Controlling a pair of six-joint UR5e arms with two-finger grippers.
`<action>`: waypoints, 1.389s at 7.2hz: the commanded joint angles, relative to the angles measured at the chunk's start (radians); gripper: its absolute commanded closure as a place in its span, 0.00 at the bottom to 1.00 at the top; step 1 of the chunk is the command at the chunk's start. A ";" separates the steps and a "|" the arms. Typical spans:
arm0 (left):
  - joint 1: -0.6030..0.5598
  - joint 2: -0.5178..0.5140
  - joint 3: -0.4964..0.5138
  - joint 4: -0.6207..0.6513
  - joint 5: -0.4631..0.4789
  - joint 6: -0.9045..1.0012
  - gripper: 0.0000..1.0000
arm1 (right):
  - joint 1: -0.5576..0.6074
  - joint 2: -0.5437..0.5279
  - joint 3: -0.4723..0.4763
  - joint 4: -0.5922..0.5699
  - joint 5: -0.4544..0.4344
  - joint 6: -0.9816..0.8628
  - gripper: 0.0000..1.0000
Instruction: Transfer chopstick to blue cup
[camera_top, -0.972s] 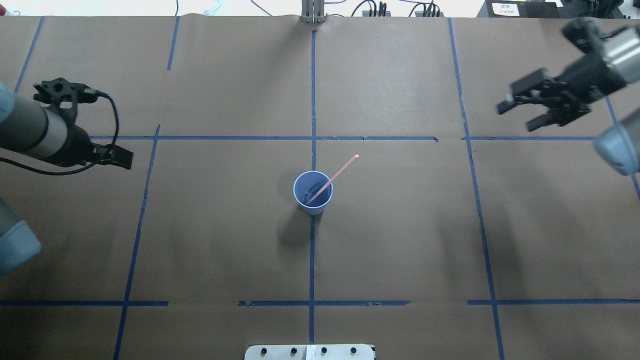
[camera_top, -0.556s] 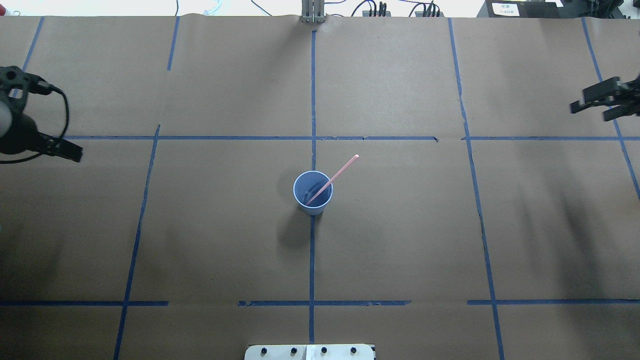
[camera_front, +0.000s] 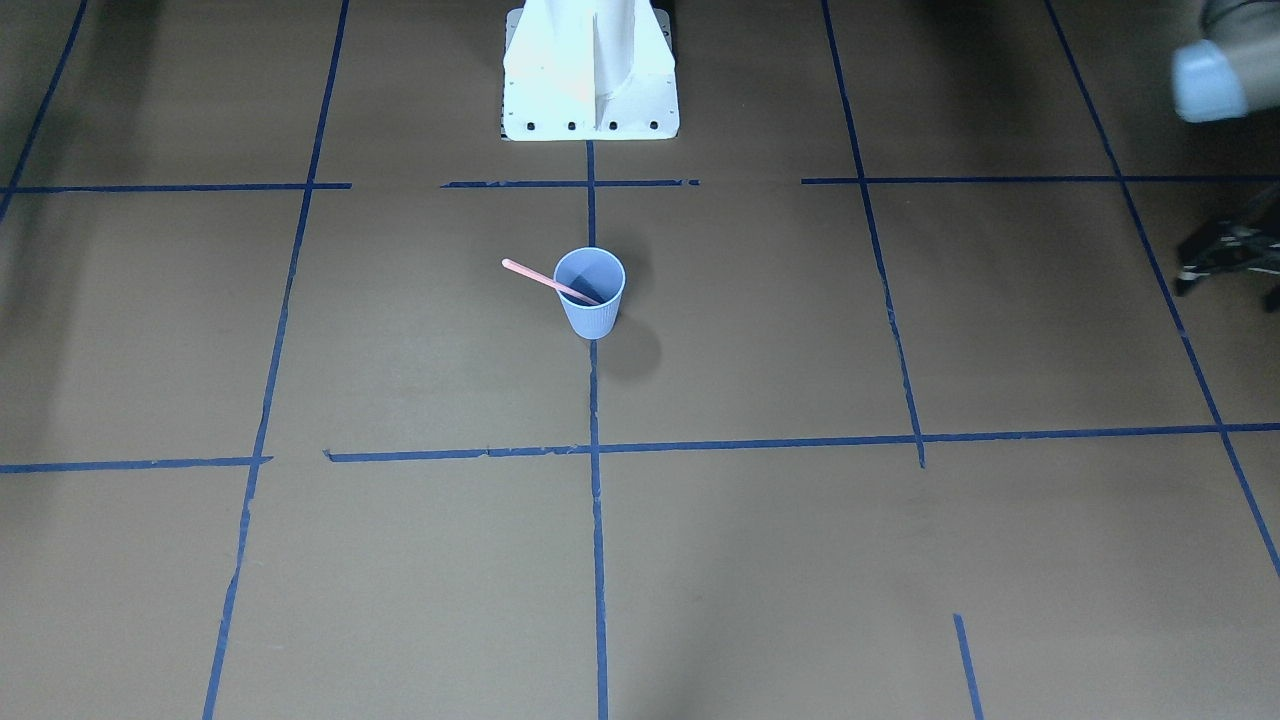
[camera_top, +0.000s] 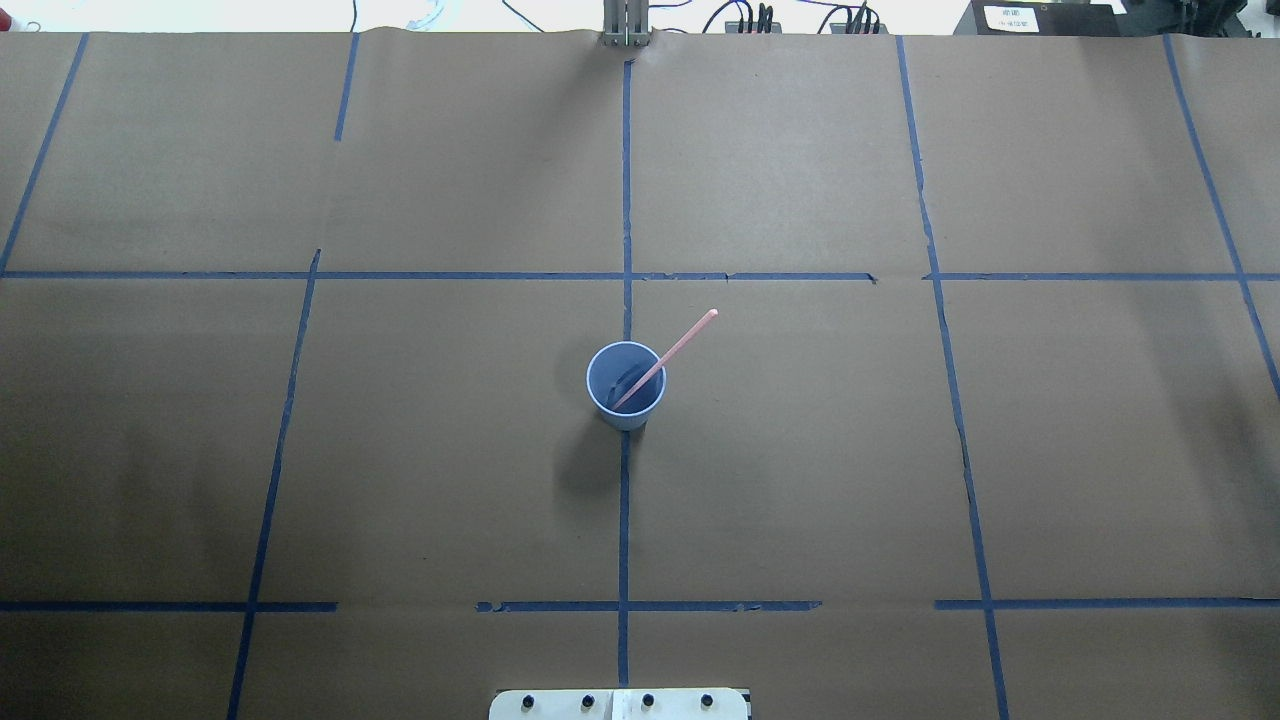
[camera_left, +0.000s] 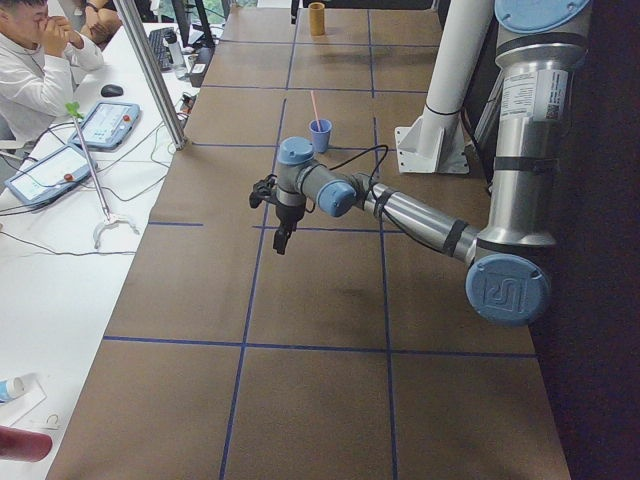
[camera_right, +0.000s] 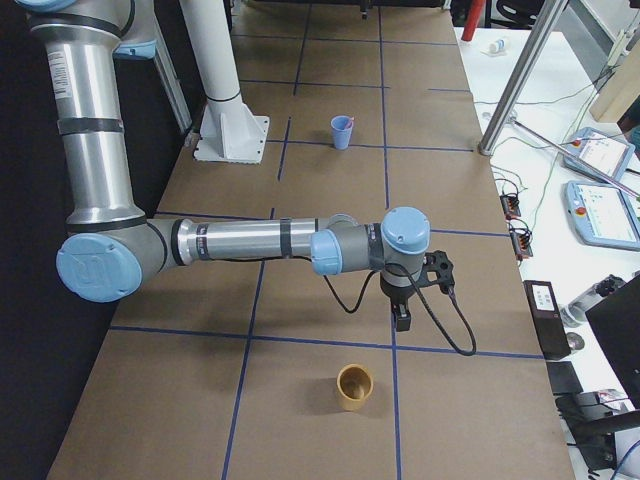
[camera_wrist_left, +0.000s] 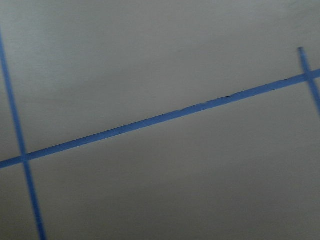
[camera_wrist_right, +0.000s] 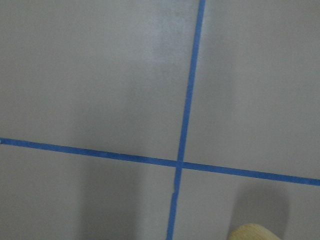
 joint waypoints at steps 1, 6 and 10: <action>-0.102 -0.063 0.073 0.096 -0.035 0.103 0.00 | 0.051 -0.032 -0.025 -0.022 -0.012 -0.131 0.00; -0.194 -0.008 0.107 0.304 -0.125 0.220 0.00 | -0.004 -0.029 -0.043 -0.010 0.015 -0.128 0.00; -0.197 0.083 0.036 0.301 -0.127 0.215 0.00 | -0.030 -0.049 -0.011 -0.019 0.053 -0.113 0.00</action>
